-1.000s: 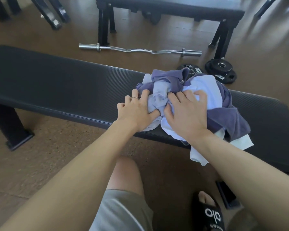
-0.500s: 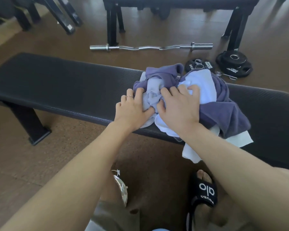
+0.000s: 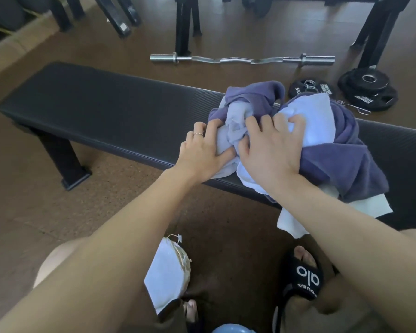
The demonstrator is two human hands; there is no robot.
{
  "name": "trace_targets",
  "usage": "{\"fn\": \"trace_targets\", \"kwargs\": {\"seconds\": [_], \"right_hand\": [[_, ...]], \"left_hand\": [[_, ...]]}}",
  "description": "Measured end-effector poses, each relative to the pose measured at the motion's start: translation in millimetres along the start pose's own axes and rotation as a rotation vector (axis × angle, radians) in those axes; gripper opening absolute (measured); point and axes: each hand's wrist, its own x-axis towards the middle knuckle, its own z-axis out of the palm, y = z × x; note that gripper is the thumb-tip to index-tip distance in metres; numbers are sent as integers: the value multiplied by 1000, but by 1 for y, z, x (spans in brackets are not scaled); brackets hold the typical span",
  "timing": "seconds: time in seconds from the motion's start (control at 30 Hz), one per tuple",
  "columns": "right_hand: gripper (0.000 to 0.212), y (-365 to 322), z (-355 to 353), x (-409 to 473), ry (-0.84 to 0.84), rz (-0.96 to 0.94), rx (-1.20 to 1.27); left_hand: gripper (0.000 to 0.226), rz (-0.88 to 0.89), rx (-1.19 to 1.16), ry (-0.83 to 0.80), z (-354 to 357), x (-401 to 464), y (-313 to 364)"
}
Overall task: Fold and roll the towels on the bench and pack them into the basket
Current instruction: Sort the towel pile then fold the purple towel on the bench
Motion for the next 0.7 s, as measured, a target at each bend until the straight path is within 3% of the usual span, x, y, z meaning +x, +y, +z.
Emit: {"fn": "trace_targets", "kwargs": {"seconds": [0.1,0.2,0.3,0.37,0.47,0.5,0.57,0.63,0.7], "right_hand": [[26,-4,2,-6,-34,-25,0],[27,-8,0,-7,-53,-29,0],[21,-21,-11,-7,48,-79,20],[29,-38,-21,-11,116,-221,44],[22,-77,-33,-27,108,-427,285],[20,-91,-33,-37,36,-458,409],[19,-115,-26,-62,-279,-422,617],[20,-132,-7,-84,-668,-246,696],[27,-139,15,-103,-945,-76,712]], "left_hand": [[65,3,-123,198,-3,-19,-19],[32,-219,-157,379,-8,-41,-35],[23,-328,-66,354,-10,-61,-38],[24,-446,-59,312,-3,-74,-47],[33,-657,9,21,18,-91,-72],[36,-687,27,-154,24,-98,-80],[42,-700,-11,-453,40,-114,-94],[47,-743,-55,-590,61,-129,-109],[57,-821,-22,-657,83,-143,-126]]}}
